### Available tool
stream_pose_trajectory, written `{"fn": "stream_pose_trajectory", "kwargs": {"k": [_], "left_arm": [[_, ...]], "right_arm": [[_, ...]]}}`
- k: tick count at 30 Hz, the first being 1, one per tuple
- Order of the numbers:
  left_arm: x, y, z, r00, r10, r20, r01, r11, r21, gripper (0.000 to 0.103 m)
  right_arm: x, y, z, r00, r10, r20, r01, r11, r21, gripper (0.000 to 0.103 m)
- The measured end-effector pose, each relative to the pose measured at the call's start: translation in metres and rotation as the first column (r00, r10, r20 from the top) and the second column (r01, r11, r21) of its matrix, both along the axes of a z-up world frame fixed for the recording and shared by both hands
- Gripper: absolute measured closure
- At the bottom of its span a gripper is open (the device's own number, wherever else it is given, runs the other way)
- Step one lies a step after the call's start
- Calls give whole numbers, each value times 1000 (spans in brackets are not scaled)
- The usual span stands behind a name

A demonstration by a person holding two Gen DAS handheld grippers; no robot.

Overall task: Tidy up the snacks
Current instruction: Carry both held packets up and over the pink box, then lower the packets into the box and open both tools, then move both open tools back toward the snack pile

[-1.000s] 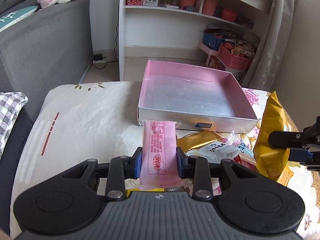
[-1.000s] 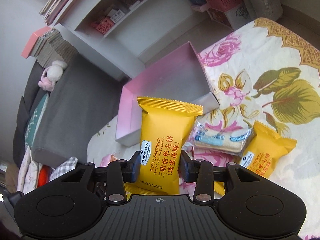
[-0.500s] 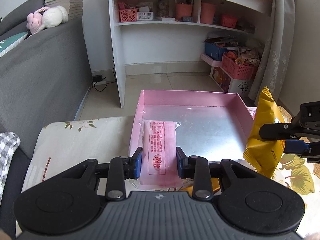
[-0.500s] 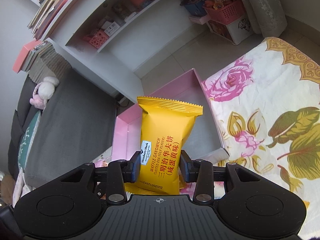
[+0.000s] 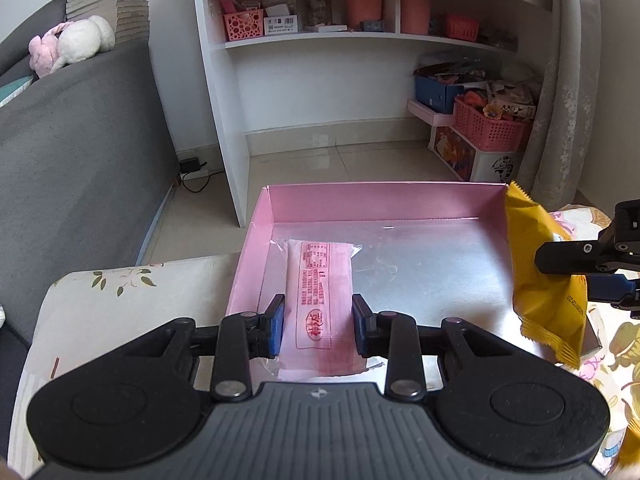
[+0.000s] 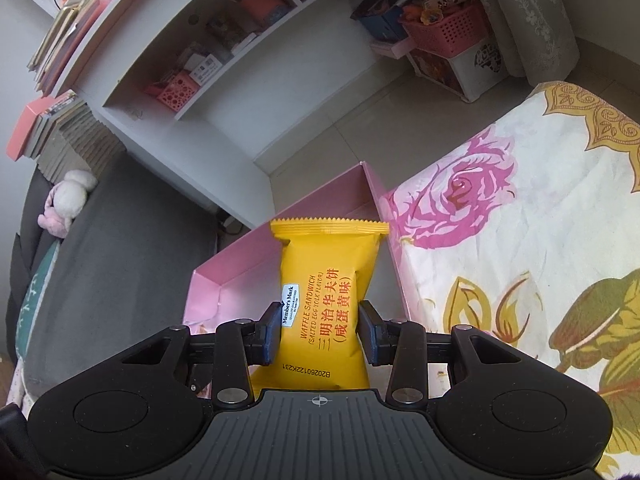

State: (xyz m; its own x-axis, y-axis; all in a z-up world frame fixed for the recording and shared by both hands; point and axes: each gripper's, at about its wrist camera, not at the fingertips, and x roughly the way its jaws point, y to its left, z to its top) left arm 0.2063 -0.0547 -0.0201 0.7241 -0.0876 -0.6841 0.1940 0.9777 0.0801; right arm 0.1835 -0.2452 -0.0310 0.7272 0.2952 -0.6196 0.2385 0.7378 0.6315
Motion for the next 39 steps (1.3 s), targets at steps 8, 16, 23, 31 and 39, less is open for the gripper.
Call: {"fn": "stream_pose_trajectory", "kwargs": {"k": [8, 16, 23, 31, 39], "left_arm": [[8, -2, -13, 1000, 8, -15, -8, 1000, 18, 73], [5, -1, -10, 1000, -11, 2, 11, 1000, 18, 33], [-5, 1, -1, 1000, -22, -11, 22, 1000, 16, 23], [-29, 10, 19, 1000, -3, -16, 3, 1000, 4, 18], [-65, 26, 42, 1000, 17, -6, -17, 1000, -11, 14]], "right_arm": [[11, 5, -14, 1000, 26, 16, -26, 1000, -4, 68], [10, 1, -15, 1000, 14, 9, -14, 1000, 19, 55], [-2, 1, 0, 1000, 8, 12, -8, 1000, 10, 36], [-32, 10, 28, 999, 34, 30, -33, 999, -40, 23], [-72, 22, 48, 997, 76, 26, -74, 994, -85, 16]]}}
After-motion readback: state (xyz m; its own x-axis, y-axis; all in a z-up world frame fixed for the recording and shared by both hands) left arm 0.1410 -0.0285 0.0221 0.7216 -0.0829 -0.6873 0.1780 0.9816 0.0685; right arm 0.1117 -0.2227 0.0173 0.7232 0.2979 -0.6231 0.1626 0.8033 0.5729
